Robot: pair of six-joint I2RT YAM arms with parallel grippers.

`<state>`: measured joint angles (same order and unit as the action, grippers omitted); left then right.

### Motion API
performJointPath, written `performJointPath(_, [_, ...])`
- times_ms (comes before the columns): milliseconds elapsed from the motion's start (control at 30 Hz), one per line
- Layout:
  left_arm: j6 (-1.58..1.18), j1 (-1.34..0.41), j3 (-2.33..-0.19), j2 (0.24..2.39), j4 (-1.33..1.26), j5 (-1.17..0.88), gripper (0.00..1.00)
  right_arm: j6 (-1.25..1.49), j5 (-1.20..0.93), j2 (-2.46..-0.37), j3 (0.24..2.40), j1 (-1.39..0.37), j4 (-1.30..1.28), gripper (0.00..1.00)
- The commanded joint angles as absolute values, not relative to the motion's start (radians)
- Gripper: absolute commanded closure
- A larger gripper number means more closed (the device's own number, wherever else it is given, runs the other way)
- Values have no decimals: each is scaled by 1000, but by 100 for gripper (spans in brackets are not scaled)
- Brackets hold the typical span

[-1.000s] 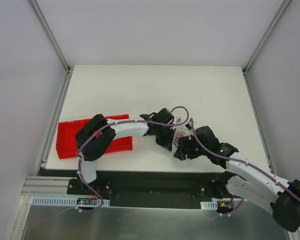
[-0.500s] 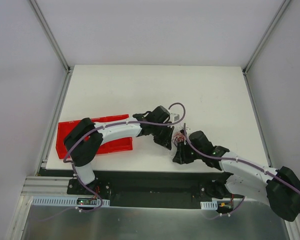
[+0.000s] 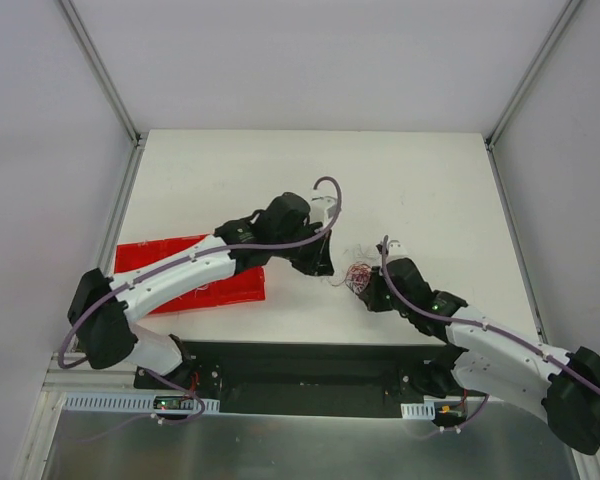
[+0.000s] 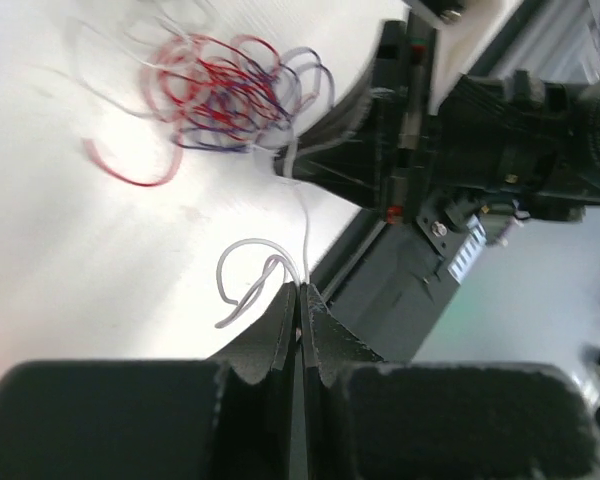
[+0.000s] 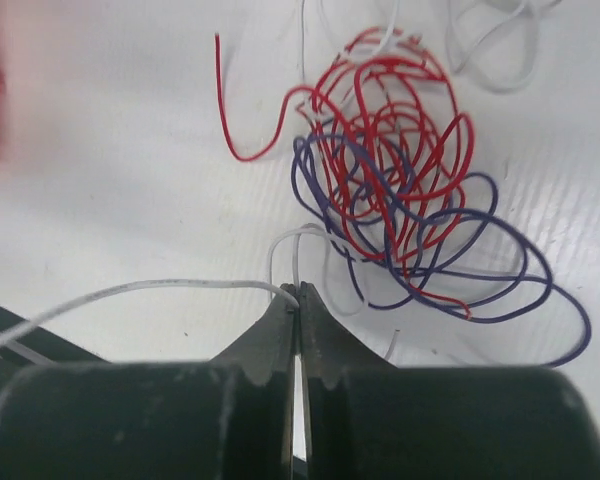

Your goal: Untangle the cables

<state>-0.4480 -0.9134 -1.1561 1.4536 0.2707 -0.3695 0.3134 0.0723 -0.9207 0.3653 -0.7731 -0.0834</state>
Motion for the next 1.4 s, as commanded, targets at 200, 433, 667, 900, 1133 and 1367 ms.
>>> performJointPath(200, [-310, -847, -1301, 1230, 456, -113, 100, 285, 262, -902, 469, -767, -140, 90])
performJointPath(433, [-270, -845, -1408, 1177, 491, -60, 100, 261, 235, -1017, 535, -759, -152, 89])
performJointPath(667, [-221, -844, -1473, 1137, 502, 29, 100, 187, 154, -971, 520, -759, -126, 73])
performJointPath(900, [-224, -844, -1486, 1137, 522, 2, 100, -35, -110, -845, 668, -721, -190, 37])
performJointPath(1133, [-224, -845, -1485, 1144, 525, -34, 100, -126, -379, -790, 784, -644, -195, 19])
performJointPath(1367, [-250, -842, -1459, 1155, 535, -67, 100, -118, -446, -854, 862, -637, -88, 18])
